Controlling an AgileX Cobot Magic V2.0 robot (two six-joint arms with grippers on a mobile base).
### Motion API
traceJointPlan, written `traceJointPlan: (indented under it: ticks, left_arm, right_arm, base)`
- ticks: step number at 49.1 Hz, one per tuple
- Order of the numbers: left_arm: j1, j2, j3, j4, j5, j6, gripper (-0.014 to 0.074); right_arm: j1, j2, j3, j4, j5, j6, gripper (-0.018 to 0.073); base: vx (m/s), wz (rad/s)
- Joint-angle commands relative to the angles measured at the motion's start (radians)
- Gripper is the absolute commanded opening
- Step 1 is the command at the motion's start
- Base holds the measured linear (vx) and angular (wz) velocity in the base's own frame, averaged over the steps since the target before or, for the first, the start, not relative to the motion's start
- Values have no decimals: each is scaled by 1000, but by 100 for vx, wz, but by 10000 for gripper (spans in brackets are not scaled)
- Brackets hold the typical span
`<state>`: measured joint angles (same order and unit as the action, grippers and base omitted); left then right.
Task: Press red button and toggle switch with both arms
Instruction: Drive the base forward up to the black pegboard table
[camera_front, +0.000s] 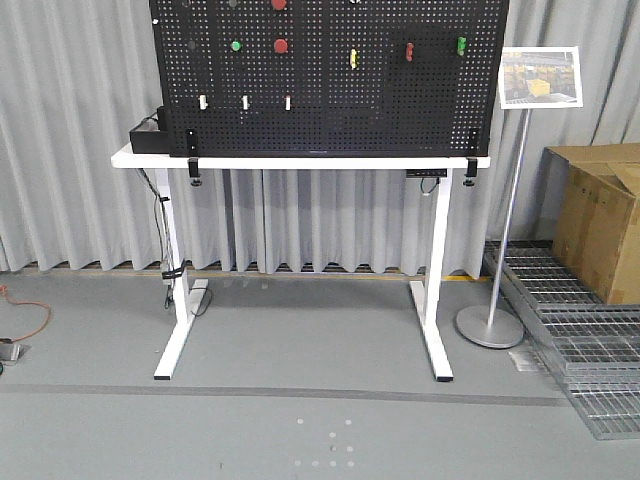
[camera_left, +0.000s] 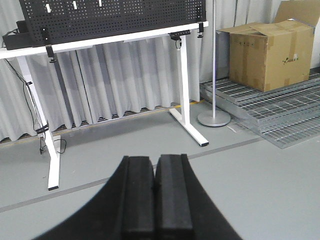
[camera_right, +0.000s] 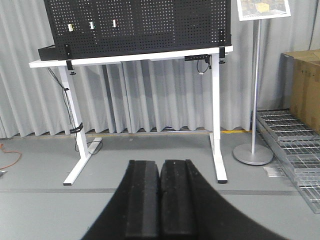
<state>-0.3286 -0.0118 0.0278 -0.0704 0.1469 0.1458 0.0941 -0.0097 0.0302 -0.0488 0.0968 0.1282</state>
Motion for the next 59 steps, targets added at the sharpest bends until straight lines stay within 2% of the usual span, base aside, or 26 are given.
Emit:
traceJointPlan:
  ticks: [1, 39, 59]
  left_arm:
    - [-1, -15, 33, -3, -84, -8, 2]
    - [-1, -15, 33, -3, -84, -8, 2]
    - [-1, -15, 33, -3, -84, -8, 2]
  right_arm:
    - [-7, -16, 12, -11, -82, -1, -3]
    - [-7, -16, 12, -11, -82, -1, -3]
    - [-7, -16, 12, -11, -82, -1, -3]
  base:
    - [0, -1]
    - [1, 0]
    - [18, -4]
